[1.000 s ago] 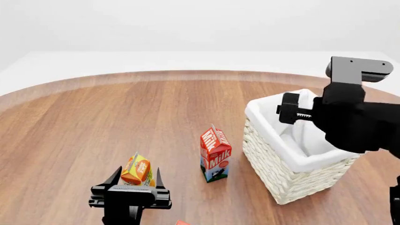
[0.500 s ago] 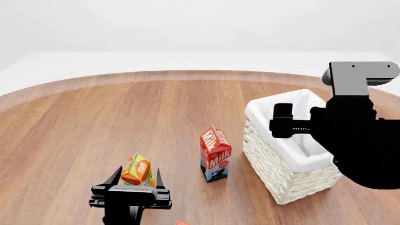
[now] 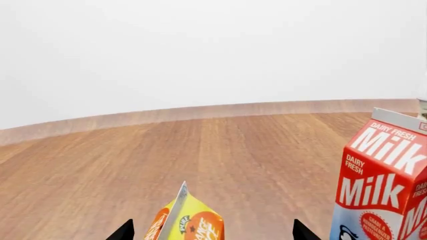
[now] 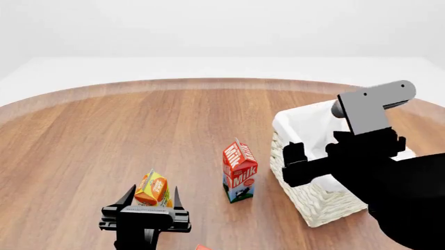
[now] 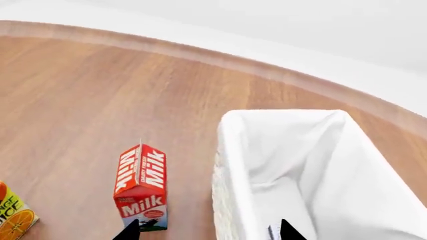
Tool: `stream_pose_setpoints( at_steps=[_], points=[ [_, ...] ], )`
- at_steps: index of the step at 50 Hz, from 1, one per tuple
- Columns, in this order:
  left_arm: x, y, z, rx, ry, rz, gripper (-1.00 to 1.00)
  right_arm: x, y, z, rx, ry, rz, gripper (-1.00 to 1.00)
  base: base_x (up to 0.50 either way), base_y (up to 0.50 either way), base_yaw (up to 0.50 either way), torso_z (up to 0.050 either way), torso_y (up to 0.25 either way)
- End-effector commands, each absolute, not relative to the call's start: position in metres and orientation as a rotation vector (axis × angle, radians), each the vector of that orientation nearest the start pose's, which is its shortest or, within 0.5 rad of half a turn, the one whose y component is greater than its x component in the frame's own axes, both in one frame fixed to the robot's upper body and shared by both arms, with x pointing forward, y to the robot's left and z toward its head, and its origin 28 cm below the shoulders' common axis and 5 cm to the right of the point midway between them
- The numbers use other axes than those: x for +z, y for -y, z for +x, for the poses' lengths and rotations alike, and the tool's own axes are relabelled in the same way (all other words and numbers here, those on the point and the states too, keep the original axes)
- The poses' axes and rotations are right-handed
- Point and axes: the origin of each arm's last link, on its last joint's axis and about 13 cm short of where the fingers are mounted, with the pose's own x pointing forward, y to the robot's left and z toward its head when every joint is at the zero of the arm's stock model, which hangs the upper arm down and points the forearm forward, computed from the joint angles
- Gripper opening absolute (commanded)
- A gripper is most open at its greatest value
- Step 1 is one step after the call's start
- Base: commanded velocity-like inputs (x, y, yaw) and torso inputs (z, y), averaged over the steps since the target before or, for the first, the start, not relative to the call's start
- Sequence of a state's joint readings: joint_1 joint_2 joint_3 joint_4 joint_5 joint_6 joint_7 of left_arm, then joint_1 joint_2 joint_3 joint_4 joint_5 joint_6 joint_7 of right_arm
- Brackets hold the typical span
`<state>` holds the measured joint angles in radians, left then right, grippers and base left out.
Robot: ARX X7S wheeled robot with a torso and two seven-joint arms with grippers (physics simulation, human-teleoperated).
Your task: Pick up the cream cheese box and the butter, and put them in the basket.
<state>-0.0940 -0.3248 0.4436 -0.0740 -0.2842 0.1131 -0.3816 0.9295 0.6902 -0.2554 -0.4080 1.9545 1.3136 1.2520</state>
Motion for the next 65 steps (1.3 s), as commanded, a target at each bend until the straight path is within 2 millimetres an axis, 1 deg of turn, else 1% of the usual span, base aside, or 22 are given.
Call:
stream_pose_setpoints(
  at_steps=[1,5,8,17,26,34,47,65],
  points=[
    [0.010,-0.204,0.214,-0.020,0.012,0.051,1.00,0.244,0.123,0.202,0.287,-0.429,-0.256,1.00,0.00,0.00,0.00,0.000,0.000],
    [0.010,-0.204,0.214,-0.019,0.012,0.051,1.00,0.242,0.121,0.201,0.314,-0.436,-0.260,1.00,0.00,0.00,0.00,0.000,0.000],
    [0.009,-0.204,0.214,-0.019,0.011,0.050,1.00,0.241,0.121,0.198,0.343,-0.450,-0.297,1.00,0.00,0.00,0.00,0.000,0.000],
    [0.008,-0.204,0.214,-0.019,0.011,0.052,1.00,0.239,0.122,0.196,0.386,-0.456,-0.306,1.00,0.00,0.00,0.00,0.000,0.000],
    [0.009,-0.204,0.214,-0.019,0.011,0.052,1.00,0.233,0.122,0.191,0.456,-0.464,-0.341,1.00,0.00,0.00,0.00,0.000,0.000],
    [0.009,-0.204,0.214,-0.020,0.012,0.053,1.00,0.232,0.121,0.188,0.499,-0.470,-0.344,1.00,0.00,0.00,0.00,0.000,0.000],
    [0.008,-0.204,0.214,-0.020,0.012,0.054,1.00,0.224,0.121,0.185,0.594,-0.476,-0.380,1.00,0.00,0.00,0.00,0.000,0.000],
    [0.008,-0.204,0.215,-0.020,0.011,0.054,1.00,0.214,0.120,0.185,0.639,-0.501,-0.403,1.00,0.00,0.00,0.00,0.000,0.000]
  ],
)
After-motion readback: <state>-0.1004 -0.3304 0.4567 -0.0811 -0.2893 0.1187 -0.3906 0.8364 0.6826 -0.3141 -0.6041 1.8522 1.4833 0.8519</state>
